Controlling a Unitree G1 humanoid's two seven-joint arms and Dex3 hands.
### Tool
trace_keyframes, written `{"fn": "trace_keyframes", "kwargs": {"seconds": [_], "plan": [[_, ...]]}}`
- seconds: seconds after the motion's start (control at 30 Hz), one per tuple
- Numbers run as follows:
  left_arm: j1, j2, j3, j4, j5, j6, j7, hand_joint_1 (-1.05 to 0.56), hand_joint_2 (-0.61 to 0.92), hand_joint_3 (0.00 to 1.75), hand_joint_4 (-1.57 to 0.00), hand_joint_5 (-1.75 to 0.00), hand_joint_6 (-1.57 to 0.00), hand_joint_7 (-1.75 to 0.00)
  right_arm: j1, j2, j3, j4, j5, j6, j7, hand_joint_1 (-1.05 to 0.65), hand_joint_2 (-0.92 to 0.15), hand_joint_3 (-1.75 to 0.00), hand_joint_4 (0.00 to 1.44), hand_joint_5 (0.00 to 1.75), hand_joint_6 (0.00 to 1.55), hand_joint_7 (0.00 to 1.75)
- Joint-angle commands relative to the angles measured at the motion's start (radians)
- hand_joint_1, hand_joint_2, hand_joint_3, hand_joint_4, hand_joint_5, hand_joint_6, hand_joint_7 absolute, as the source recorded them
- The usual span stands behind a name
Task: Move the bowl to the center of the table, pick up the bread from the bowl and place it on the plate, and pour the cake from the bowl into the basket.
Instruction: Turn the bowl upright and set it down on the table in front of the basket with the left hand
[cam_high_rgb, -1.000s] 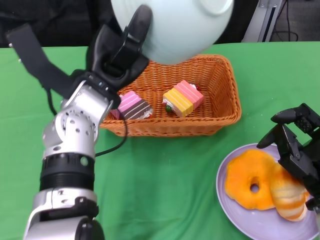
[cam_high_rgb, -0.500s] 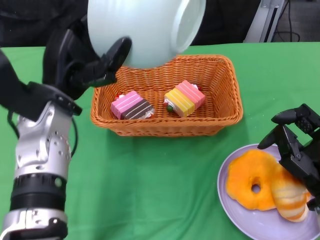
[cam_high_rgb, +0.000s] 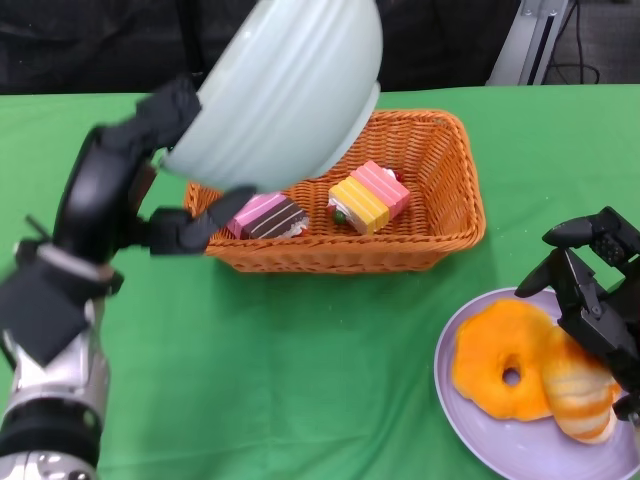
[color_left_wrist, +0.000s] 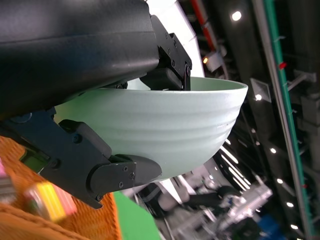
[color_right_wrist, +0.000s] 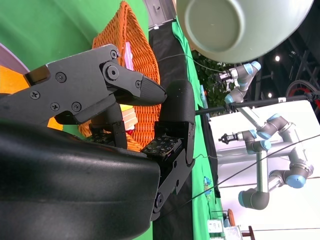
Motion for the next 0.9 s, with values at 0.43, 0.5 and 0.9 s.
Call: {"fn": "trace_keyframes", "kwargs": {"seconds": [0.43, 0.5, 0.9], "plan": [[0.139, 0.050, 0.241, -0.022, 0.780, -0.387, 0.637, -0.18, 0.92, 0.56, -0.72, -1.61, -0.63, -1.45, -0.024, -0.024, -0.011, 0.014, 0.008, -0.008, -0.004, -0.09, -0.81, -0.72, 0.75, 1.75, 0.62, 1.45], [0.151, 0.068, 0.216, -0.061, 0.930, -0.343, 0.814, -0.17, 0.92, 0.56, -0.73, -1.59, -0.63, -1.46, -0.024, -0.025, -0.011, 0.013, 0.010, -0.007, -0.003, -0.09, -0.81, -0.72, 0.75, 1.75, 0.62, 1.45], [0.201, 0.321, -0.360, -0.133, 1.561, 0.088, 1.922, -0.16, 0.91, 0.30, -0.72, -1.75, -0.54, -1.75, -0.030, -0.030, -0.017, 0.017, 0.016, 0.005, -0.007, -0.09, -0.81, -0.72, 0.73, 1.75, 0.62, 1.43]]}}
